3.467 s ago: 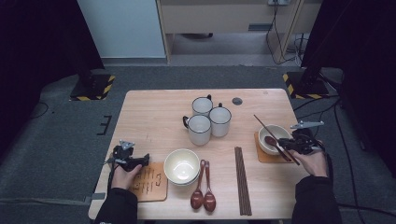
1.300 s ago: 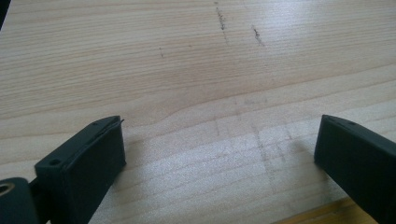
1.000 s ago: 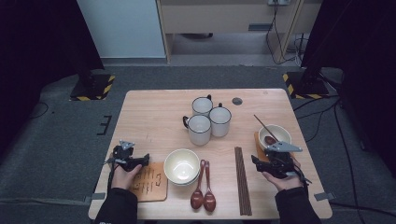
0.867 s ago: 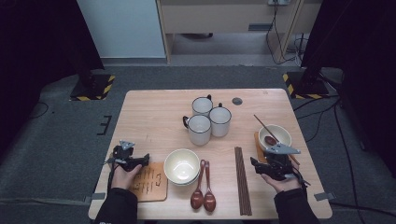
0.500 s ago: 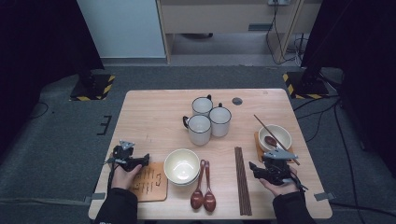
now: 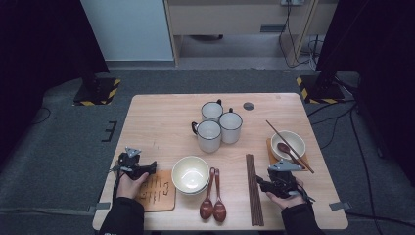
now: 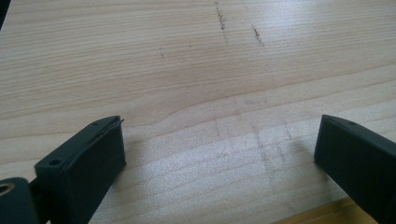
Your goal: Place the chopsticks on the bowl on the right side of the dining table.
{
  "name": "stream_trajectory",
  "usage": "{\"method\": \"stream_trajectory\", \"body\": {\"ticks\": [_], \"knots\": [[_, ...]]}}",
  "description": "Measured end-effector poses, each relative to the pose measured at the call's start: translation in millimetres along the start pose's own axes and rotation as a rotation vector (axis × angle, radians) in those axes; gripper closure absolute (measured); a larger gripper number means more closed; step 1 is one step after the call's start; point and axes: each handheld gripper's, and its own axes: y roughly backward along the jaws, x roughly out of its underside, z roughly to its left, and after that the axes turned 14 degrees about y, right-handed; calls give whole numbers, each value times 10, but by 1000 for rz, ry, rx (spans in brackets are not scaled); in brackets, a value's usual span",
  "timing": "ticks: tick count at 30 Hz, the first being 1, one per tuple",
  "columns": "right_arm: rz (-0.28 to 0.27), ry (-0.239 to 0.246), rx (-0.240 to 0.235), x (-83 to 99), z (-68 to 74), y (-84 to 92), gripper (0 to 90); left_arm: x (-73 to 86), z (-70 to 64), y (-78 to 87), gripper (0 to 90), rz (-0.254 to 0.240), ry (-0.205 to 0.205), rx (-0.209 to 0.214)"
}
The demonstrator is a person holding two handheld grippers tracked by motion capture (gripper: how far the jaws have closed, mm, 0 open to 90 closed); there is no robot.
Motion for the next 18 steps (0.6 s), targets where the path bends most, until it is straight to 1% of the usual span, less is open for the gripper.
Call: {"method": "stream_trajectory", "body": {"ticks": [4,6,7,10,12,18], "knots": [[5,11,-7,12,25,-32,475,0,0,0,9,0,0,0],[10,4,-14,22,39,-46,489,0,0,0,9,0,0,0],[13,9,-16,30,44,-58,495,0,0,0,9,0,0,0],[37,16,-32,48,67,-97,514,0,0,0,9,0,0,0],[46,23,-34,57,69,-122,524,0,0,0,9,0,0,0],[63,19,-42,75,65,-156,551,0,0,0,9,0,0,0]]}}
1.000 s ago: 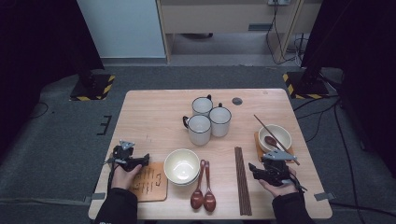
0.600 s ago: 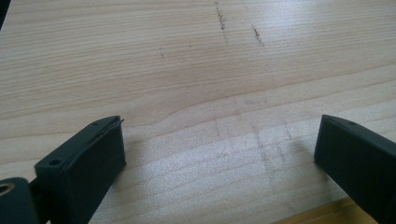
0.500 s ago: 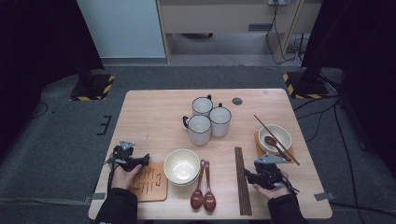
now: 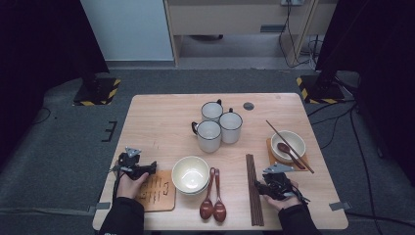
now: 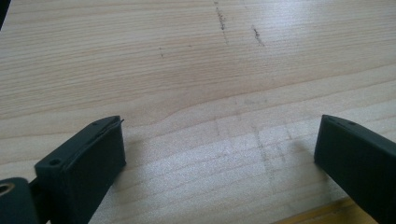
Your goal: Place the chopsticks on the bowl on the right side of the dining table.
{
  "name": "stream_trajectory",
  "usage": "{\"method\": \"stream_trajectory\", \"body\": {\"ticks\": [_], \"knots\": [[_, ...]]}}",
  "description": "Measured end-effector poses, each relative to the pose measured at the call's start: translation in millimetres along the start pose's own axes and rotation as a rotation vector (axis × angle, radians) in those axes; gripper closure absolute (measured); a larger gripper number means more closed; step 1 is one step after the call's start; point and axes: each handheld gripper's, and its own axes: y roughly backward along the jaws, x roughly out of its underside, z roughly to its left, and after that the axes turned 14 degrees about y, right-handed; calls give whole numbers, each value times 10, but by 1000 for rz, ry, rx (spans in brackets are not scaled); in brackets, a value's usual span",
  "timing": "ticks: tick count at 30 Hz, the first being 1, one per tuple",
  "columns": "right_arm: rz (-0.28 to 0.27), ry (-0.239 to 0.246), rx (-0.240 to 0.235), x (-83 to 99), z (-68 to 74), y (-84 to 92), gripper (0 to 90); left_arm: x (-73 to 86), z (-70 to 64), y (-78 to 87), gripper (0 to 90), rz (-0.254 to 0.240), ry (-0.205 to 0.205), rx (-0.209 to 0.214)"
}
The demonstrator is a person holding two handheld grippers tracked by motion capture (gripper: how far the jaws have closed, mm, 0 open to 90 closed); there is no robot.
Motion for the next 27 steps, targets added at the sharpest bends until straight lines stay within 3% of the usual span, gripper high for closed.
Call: {"method": "stream_trajectory", "body": {"ticks": [27], "knots": [[66,9,-25,4,3,-90,668,0,0,0,8,0,0,0]]}}
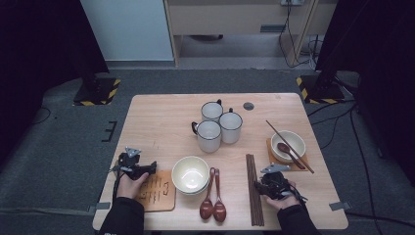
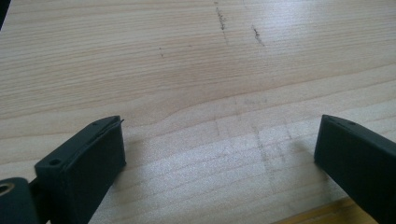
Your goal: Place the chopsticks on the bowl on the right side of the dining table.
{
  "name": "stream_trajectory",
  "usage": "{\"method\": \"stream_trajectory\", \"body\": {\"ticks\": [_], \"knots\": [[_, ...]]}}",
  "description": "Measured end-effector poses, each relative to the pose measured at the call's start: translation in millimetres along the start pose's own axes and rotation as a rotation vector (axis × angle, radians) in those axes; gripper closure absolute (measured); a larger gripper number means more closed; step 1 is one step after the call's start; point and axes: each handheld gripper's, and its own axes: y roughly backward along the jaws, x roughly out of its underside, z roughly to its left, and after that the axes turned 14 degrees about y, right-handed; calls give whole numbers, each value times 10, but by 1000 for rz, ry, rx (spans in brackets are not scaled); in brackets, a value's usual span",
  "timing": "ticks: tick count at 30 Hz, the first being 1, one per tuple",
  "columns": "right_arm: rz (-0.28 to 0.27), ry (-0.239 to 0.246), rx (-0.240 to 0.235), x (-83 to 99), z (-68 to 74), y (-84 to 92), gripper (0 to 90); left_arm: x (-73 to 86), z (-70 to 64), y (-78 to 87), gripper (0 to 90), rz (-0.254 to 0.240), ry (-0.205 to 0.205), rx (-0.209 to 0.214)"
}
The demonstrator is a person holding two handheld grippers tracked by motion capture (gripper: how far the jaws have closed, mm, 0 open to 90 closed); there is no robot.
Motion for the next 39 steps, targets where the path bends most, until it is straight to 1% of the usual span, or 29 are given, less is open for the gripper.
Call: {"method": "stream_trajectory", "body": {"ticks": [10,13,18,25,39], "knots": [[13,-4,-15,-3,-3,-2,749,0,0,0,9,0,0,0],[15,1,-14,1,-10,-3,769,0,0,0,9,0,0,0],[22,-12,-15,5,-21,0,782,0,0,0,9,0,0,0],[27,-16,-11,2,-24,8,802,0,0,0,9,0,0,0],[51,-36,26,37,-125,34,833,0,0,0,9,0,0,0]]}}
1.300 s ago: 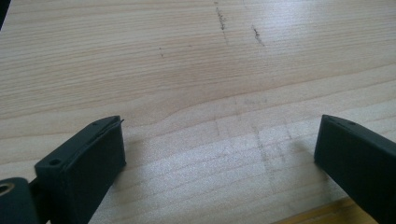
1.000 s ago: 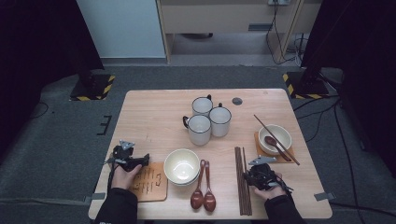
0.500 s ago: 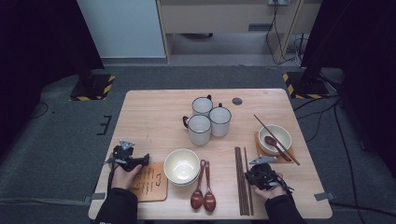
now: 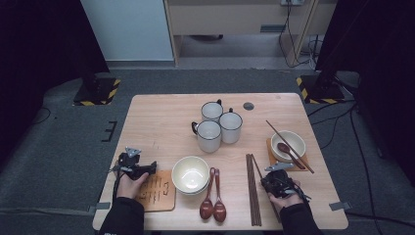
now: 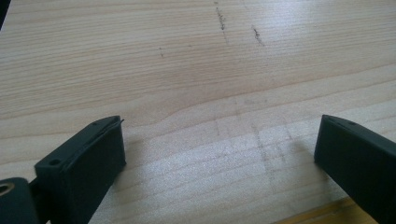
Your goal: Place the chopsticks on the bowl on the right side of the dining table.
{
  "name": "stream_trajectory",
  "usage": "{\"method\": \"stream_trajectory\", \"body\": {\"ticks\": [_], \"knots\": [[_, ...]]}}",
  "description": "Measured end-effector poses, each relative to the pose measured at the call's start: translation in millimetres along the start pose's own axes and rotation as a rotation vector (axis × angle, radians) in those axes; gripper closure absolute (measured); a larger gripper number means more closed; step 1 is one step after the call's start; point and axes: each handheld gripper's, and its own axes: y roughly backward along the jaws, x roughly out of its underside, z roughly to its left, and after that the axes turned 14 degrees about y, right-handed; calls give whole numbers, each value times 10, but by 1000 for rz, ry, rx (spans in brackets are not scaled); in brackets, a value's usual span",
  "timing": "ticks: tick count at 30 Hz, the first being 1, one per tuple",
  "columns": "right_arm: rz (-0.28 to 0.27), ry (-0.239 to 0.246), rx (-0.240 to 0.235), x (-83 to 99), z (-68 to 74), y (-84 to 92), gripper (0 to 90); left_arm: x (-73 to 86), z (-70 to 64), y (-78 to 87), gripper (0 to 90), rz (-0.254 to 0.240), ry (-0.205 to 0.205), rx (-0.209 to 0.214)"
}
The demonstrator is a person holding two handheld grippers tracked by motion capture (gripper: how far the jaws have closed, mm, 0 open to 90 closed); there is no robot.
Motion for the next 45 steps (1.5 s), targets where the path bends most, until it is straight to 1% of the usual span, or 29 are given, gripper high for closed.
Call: {"method": "stream_trajectory", "body": {"ticks": [1,7,8,10,14,18,22,25,26,29,35,43,45], "knots": [[0,0,8,5,-10,0,834,0,0,0,9,0,0,0],[7,-25,19,27,-84,14,841,0,0,0,9,0,0,0],[6,-21,20,34,-102,15,842,0,0,0,9,0,0,0],[7,-33,18,41,-129,22,843,0,0,0,9,0,0,0],[7,-40,21,55,-177,29,844,0,0,0,8,0,0,0],[2,-36,32,71,-234,35,845,0,0,0,9,0,0,0],[-2,-37,30,91,-272,33,845,0,0,0,8,0,0,0],[1,-29,16,93,-271,28,844,0,0,0,9,0,0,0],[4,-18,13,94,-269,22,845,0,0,0,8,0,0,0],[1,-10,12,93,-262,18,844,0,0,0,9,0,0,0],[-8,-5,10,110,-263,28,791,0,0,0,9,0,0,0],[-69,-27,24,155,-248,168,751,0,0,0,9,0,0,0],[-72,-35,20,173,-251,189,747,0,0,0,9,0,0,0]]}}
